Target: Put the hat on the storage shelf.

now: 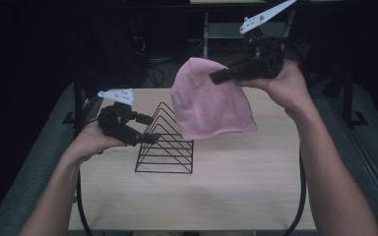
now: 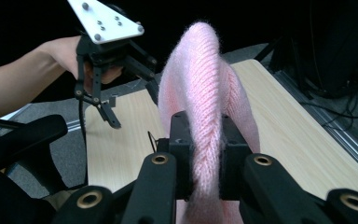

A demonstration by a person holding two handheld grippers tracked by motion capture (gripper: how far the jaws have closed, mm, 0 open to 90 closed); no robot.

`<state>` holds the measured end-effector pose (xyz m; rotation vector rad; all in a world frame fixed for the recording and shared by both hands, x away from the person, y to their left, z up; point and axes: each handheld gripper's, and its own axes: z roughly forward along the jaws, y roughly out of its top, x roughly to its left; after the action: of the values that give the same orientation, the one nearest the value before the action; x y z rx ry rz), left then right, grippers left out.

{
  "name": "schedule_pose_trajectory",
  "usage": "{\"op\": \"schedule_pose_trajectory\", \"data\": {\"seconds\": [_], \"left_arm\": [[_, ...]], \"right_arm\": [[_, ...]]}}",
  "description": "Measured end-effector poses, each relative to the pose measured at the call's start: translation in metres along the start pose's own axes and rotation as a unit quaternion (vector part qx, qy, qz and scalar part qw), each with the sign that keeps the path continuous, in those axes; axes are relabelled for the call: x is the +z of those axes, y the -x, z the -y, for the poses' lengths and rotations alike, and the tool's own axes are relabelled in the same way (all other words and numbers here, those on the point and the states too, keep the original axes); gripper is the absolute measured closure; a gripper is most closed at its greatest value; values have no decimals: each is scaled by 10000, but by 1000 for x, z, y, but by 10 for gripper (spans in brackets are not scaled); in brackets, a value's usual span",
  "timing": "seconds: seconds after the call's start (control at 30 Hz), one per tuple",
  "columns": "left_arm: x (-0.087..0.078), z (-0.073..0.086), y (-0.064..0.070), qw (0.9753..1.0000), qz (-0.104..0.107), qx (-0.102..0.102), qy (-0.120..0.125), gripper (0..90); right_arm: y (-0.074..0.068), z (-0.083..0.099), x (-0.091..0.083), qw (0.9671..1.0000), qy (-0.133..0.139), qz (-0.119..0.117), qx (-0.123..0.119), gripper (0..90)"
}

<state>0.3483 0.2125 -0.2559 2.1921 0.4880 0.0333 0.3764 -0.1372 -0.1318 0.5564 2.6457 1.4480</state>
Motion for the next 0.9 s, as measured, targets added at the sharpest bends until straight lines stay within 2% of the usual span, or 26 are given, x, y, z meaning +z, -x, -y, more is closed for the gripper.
{"op": "schedule_pose_trajectory", "data": {"seconds": [0.17,0.4,0.5,0.63,0.7,0.73,0.8,0.83,0.9], "left_arm": [[0,-3,-3,10000,15,-42,56,253],[-3,-3,-12,9996,-17,-215,197,298],[-5,-1,-13,9997,-114,-102,213,308],[-7,2,-18,9994,-64,-85,320,313],[-7,2,-19,9993,72,-128,356,341],[-8,2,-19,9993,132,-79,326,388],[-7,3,-18,9994,106,-82,315,481],[-7,3,-18,9994,112,-58,314,570],[-8,4,-18,9993,207,-83,301,659]], "right_arm": [[-2,-11,8,9999,4,-109,-88,793],[-6,-31,24,9992,34,-307,-245,793],[-9,-39,31,9985,27,-406,-361,793],[-12,-46,39,9979,5,-487,-418,793],[-12,-49,41,9977,9,-502,-466,793],[-12,-50,43,9974,17,-518,-493,793],[-13,-52,45,9972,38,-512,-537,793],[-13,-52,45,9972,62,-518,-542,793],[-13,-52,46,9971,68,-529,-540,794]]}}
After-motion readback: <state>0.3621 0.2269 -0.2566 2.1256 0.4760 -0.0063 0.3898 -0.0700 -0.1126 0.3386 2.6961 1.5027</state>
